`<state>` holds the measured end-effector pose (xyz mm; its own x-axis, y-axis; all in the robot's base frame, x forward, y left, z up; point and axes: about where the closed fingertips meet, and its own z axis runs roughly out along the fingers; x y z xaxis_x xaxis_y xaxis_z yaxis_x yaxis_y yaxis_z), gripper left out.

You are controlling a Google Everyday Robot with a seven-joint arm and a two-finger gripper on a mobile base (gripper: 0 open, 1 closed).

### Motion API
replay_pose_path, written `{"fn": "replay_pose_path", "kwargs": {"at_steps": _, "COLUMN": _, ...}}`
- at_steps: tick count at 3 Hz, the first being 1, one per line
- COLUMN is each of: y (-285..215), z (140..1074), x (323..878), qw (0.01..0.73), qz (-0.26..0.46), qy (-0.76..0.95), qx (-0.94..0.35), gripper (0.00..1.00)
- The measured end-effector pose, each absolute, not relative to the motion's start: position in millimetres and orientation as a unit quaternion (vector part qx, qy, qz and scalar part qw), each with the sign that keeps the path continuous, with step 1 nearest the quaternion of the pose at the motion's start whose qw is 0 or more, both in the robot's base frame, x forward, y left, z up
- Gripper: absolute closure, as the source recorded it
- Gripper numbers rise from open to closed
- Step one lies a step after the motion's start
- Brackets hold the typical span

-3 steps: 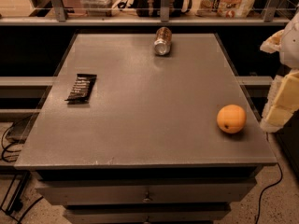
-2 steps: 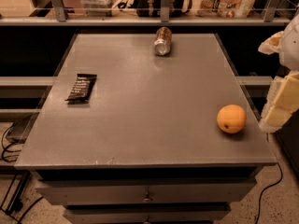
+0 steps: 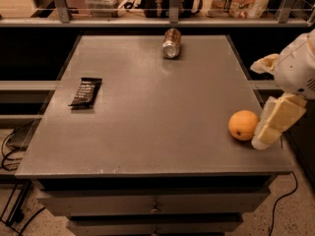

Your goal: Move orange near rxbar chocolate

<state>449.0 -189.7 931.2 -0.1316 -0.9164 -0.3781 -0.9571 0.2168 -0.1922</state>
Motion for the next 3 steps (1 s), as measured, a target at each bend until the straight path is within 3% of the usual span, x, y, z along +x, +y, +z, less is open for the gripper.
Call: {"fn": "replay_pose_path", "kwargs": {"at_steps": 3, "y": -200.1, "z": 865.3, "x": 468.1, "qw": 0.212, "qz": 0.078, "qy": 0.774, "qx": -0.592, "gripper": 0.00}}
